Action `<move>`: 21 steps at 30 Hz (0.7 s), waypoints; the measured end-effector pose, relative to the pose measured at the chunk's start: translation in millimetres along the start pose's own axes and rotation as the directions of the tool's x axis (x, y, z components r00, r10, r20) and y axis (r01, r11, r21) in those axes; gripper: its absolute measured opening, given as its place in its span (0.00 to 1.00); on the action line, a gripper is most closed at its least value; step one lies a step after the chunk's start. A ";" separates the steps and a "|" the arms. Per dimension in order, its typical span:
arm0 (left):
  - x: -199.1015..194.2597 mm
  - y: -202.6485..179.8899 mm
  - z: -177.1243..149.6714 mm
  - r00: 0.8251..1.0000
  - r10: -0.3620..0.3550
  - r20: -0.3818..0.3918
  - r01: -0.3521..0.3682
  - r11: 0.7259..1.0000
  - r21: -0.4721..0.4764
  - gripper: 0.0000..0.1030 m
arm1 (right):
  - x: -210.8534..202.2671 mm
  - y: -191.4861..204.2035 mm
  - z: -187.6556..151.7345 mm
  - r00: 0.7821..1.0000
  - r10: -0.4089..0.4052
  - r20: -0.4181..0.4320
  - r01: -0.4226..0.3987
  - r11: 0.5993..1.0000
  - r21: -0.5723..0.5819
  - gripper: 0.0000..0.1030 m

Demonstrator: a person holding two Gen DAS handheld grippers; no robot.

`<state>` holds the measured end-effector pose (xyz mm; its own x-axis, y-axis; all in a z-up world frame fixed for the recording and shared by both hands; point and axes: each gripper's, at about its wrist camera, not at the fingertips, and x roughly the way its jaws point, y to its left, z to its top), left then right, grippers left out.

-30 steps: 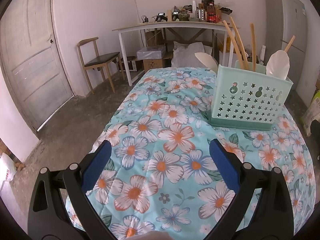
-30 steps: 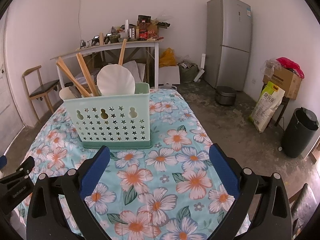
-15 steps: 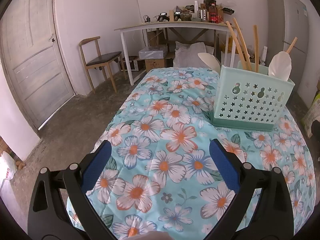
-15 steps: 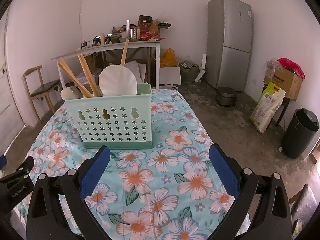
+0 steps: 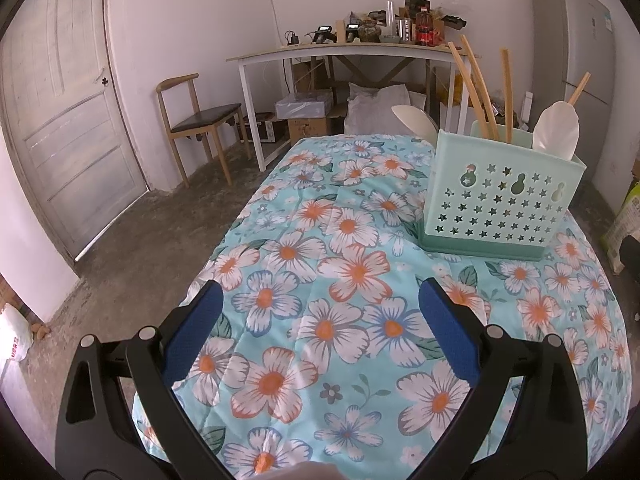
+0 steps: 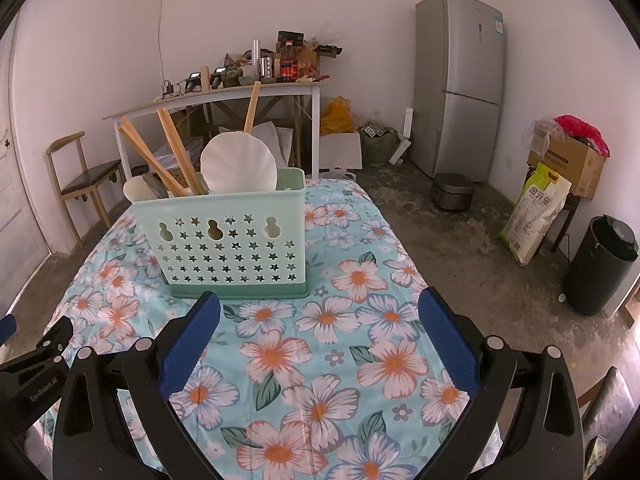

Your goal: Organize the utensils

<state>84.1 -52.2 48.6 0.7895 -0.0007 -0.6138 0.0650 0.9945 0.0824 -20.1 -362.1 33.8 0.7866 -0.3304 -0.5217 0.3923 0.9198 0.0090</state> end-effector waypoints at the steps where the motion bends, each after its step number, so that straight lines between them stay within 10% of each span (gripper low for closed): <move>1: -0.4 0.4 -0.1 1.000 0.000 0.000 0.000 1.000 -0.001 0.92 | -0.1 0.1 -0.1 1.000 -0.001 0.000 0.001 1.000 0.000 0.94; 21: 0.0 3.5 -0.4 1.000 -0.001 -0.002 0.001 1.000 -0.003 0.92 | -1.4 2.5 0.0 1.000 -0.005 -0.002 0.005 1.000 -0.002 0.94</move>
<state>84.0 -48.7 48.5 0.7881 -0.0018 -0.6155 0.0640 0.9948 0.0789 -20.2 -359.3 34.5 0.7836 -0.3348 -0.5233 0.3953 0.9185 0.0043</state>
